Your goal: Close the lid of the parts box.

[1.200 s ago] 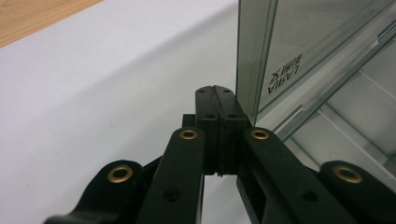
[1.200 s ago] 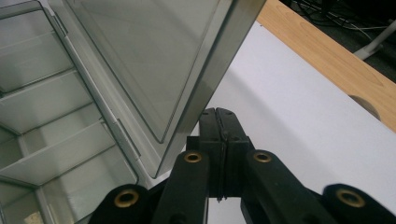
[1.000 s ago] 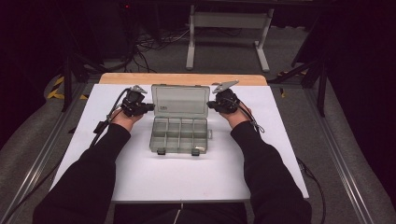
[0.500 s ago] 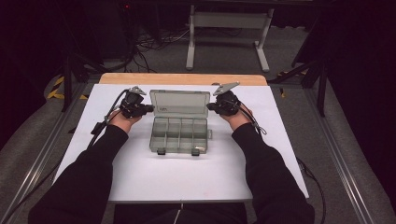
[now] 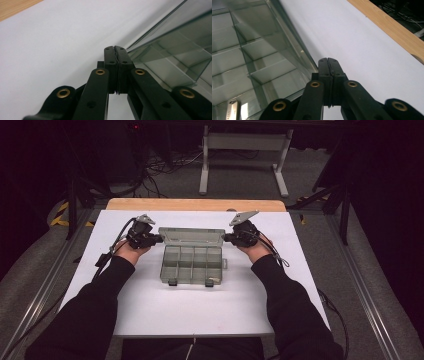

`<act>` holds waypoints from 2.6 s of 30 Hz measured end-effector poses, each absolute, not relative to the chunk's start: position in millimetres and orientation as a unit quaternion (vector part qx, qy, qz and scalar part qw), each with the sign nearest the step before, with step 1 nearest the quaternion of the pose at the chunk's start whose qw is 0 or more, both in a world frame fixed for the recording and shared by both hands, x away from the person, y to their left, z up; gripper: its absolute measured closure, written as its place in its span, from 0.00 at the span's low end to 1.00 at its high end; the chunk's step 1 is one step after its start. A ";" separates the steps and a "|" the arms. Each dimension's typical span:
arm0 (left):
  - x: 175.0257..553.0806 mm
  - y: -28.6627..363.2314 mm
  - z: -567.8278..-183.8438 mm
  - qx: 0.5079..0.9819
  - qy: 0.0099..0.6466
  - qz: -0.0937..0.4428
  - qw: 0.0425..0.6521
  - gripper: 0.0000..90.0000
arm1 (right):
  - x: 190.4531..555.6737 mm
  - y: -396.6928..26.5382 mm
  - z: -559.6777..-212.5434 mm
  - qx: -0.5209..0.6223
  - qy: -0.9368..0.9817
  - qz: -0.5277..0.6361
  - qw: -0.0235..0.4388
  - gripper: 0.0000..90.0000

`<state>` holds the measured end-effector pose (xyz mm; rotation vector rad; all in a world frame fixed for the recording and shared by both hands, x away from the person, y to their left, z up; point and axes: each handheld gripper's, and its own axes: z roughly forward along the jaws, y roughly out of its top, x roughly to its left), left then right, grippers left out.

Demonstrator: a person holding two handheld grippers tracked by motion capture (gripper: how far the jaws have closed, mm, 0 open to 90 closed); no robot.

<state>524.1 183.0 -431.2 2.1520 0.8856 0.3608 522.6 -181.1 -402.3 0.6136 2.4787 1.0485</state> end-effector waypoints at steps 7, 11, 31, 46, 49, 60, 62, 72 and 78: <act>520.2 183.2 -430.6 0.850 0.342 0.135 0.378 0.98 | 514.8 -181.2 -401.1 0.208 0.886 0.371 0.188 1.00; 518.7 185.0 -431.0 0.850 0.342 0.137 0.378 0.98 | 509.6 -183.1 -400.7 0.205 0.886 0.371 0.187 1.00; 497.0 198.7 -419.2 0.865 0.305 0.094 0.387 0.98 | 476.6 -177.8 -390.3 0.184 0.902 0.354 0.164 1.00; 465.0 187.5 -404.7 0.886 0.264 0.091 0.369 0.97 | 457.2 -174.8 -393.5 0.167 0.909 0.352 0.150 1.00; 460.7 185.4 -405.8 0.890 0.259 0.086 0.365 0.97 | 451.6 -171.7 -393.7 0.158 0.912 0.348 0.146 1.00; 452.2 180.5 -406.6 0.900 0.252 0.066 0.351 0.97 | 441.9 -162.8 -396.4 0.139 0.924 0.330 0.131 1.00; 450.8 179.7 -406.6 0.902 0.248 0.063 0.346 0.97 | 440.2 -160.6 -397.6 0.137 0.927 0.324 0.127 1.00; 448.5 176.7 -408.8 0.910 0.233 0.050 0.339 0.94 | 437.3 -157.1 -400.3 0.134 0.934 0.311 0.116 1.00; 447.8 172.9 -411.7 0.917 0.227 0.044 0.326 0.96 | 436.5 -155.7 -401.9 0.133 0.937 0.303 0.111 1.00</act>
